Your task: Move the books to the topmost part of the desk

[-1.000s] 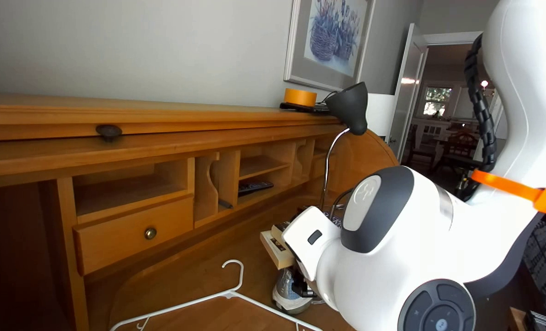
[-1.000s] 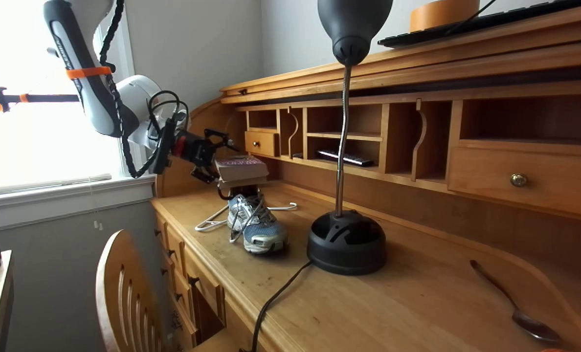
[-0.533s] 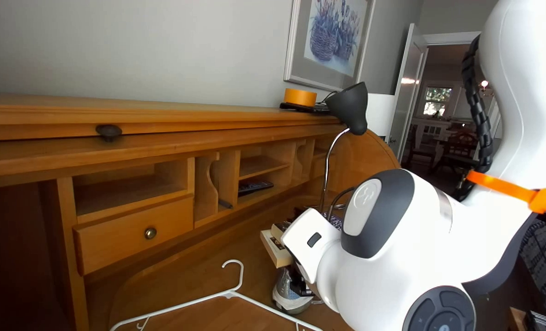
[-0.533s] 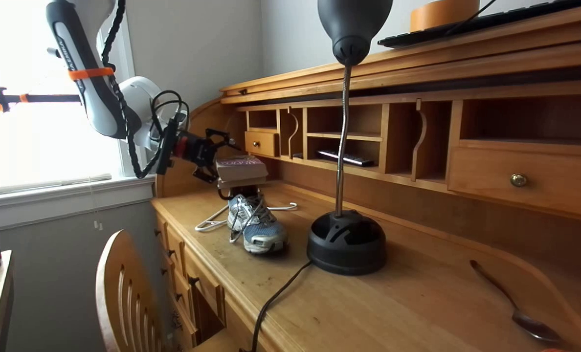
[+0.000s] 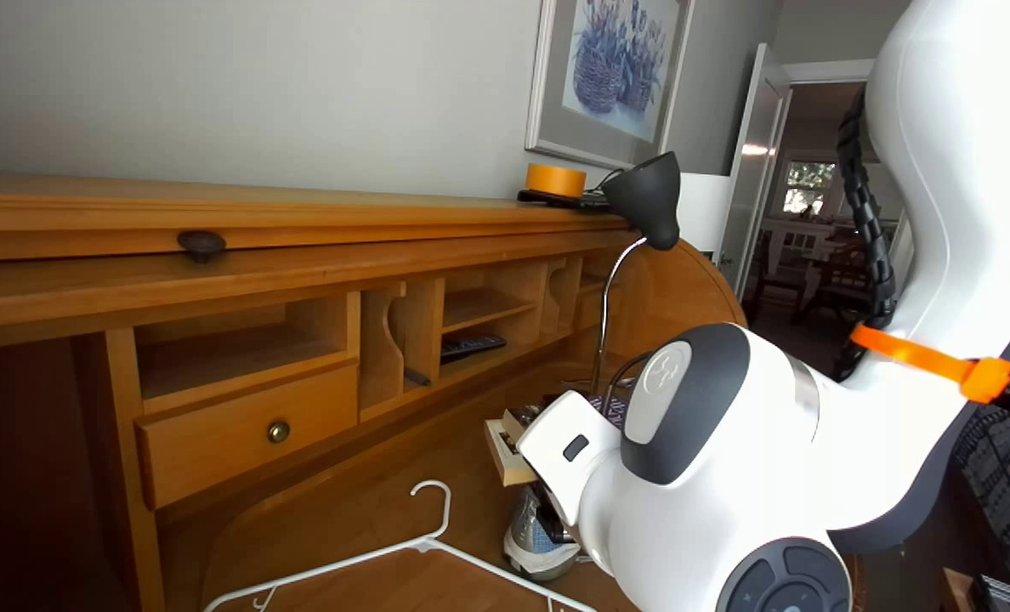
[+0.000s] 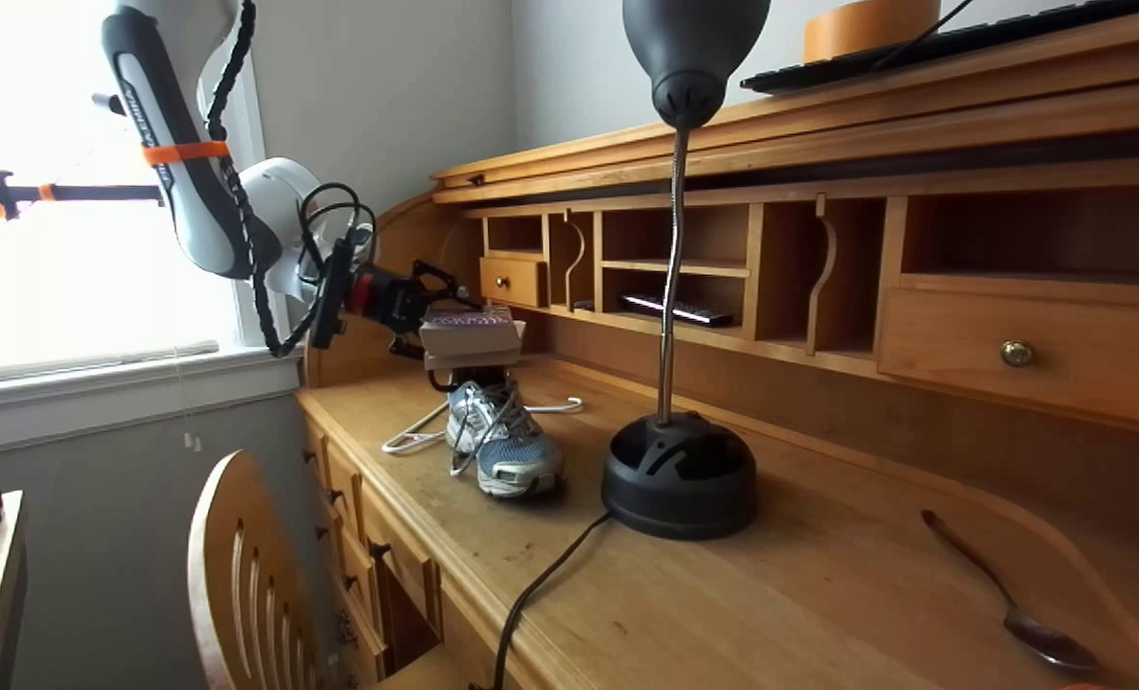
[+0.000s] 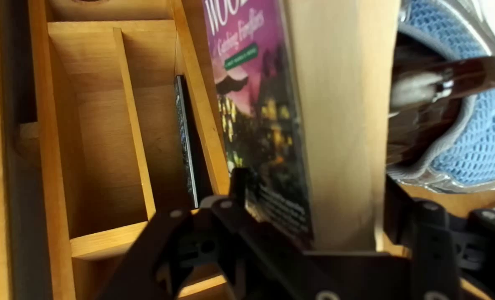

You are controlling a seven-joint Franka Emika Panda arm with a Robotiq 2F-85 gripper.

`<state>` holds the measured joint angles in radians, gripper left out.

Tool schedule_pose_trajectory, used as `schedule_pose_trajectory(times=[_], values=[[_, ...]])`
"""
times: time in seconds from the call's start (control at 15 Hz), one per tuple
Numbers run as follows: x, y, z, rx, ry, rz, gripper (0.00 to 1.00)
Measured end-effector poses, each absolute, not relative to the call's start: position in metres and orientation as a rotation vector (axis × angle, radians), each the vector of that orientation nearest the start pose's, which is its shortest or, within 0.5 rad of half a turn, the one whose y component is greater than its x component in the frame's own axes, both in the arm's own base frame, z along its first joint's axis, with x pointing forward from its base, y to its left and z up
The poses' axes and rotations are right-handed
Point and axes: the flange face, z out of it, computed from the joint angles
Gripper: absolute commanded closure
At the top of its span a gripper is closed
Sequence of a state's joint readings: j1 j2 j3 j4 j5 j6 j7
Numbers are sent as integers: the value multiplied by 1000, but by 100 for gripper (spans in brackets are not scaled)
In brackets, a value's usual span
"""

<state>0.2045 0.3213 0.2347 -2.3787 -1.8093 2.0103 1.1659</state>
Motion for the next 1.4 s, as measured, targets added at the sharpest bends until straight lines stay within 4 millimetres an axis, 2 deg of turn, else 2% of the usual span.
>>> schedule_pose_trajectory(times=[0.2,0.87,1.4], values=[[466,159,192,1833,720,622,75],[468,160,201,1837,641,602,75],[458,165,235,1719,562,641,75]])
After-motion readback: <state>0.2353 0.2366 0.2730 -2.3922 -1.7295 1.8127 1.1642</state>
